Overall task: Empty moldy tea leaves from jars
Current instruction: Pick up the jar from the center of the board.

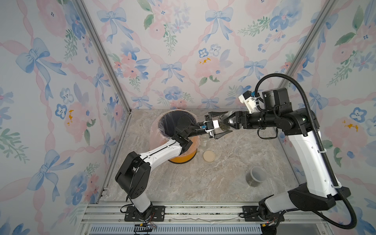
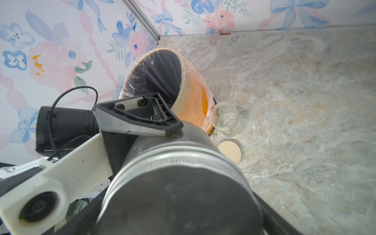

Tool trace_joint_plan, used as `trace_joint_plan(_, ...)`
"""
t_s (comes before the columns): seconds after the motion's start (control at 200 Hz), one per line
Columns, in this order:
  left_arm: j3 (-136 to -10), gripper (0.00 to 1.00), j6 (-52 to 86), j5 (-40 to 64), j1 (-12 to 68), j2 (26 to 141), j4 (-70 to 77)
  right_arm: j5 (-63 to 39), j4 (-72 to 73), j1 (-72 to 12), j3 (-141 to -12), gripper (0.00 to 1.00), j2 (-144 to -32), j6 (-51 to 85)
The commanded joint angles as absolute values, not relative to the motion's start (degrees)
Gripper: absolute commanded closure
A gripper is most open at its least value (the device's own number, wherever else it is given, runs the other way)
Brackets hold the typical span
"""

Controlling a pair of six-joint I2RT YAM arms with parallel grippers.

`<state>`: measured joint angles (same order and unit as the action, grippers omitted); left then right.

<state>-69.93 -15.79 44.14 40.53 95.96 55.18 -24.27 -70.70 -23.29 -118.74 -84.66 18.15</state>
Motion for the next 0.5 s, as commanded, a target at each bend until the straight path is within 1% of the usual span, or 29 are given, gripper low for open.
trace_joint_plan(0.0, -71.5, 0.42, -15.4, 43.9, 41.0, 96.5, 56.5, -25.1, -69.8, -23.0, -117.8, 0.02, -83.5, 18.3)
trace_joint_plan(0.04, -71.5, 0.43, -15.5, 43.8, 41.0, 96.5, 56.5, -25.2, -69.7, -23.1, -117.6, 0.00, -83.4, 18.2)
trace_joint_plan(0.13, -71.6, 0.45, -15.5, 43.4, 41.1, 96.6, 56.5, -25.0, -69.4, -22.9, -117.3, 0.03, -83.2, 18.0)
trace_joint_plan(0.285, -71.3, 0.46, -15.4, 42.7, 41.1, 96.5, 56.5, -25.4, -68.6, -22.3, -116.5, 0.04, -82.1, 17.7)
trace_joint_plan(0.495, -70.9, 0.46, -15.0, 38.5, 41.1, 95.6, 56.5, -27.4, -65.5, -20.7, -113.1, 0.04, -79.2, 19.0)
